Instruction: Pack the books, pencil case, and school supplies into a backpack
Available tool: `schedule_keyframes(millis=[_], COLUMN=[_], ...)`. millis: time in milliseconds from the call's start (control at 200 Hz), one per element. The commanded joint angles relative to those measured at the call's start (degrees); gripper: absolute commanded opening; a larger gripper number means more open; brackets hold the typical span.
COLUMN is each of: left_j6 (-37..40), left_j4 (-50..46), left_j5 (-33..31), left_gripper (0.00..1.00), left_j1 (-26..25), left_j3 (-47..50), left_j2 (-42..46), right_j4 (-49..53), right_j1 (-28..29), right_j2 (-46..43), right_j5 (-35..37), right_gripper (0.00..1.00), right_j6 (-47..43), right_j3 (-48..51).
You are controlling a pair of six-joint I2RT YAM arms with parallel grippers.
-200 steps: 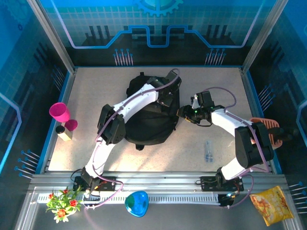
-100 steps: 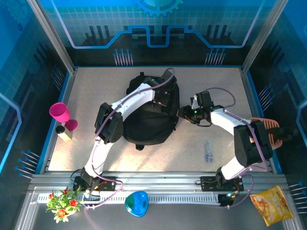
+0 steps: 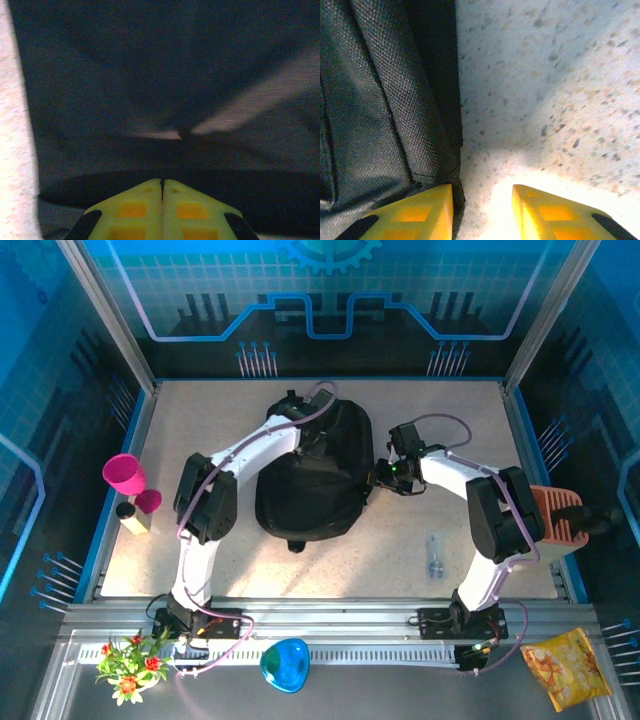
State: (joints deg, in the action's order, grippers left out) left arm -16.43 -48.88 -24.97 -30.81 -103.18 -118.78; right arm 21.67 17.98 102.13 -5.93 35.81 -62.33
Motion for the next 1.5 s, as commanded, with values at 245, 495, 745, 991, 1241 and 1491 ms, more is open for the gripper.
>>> schedule_keyframes(millis=[245, 495, 745, 991, 1241, 1491], left_j6=[-4.28, -7.98, -9.76, -11.32, -11.17, -13.36], left_j4=[2.96, 3.61, 3.84, 11.25, 15.52, 18.33], left_j5=[-5.94, -0.04, 8.09, 20.56, 24.77, 28.32], left_gripper=[0.00, 0.03, 0.61, 0.72, 0.77, 0.77], left_j1=[9.55, 11.03, 11.08, 10.95, 10.78, 8.85], left_j3=[14.34, 21.65, 26.42, 37.43, 43.15, 47.38], left_j2=[12.13, 18.83, 28.50, 37.71, 40.78, 41.95], right_j4=[4.87, 2.15, 14.15, 29.97, 33.28, 25.92], right_j1=[-0.31, -0.41, -0.40, 0.03, 0.30, 0.30], right_j2=[5.38, 2.97, -11.30, -21.62, -28.08, -27.87], right_j5=[11.06, 4.55, 11.50, 26.04, 25.40, 14.69], right_gripper=[0.34, 0.44, 0.72, 0.83, 0.89, 0.86], right_j6=[-4.25, -8.71, -7.10, 2.13, 8.08, 7.65], right_j3=[-6.64, -9.92, -3.76, 8.47, 19.17, 24.49])
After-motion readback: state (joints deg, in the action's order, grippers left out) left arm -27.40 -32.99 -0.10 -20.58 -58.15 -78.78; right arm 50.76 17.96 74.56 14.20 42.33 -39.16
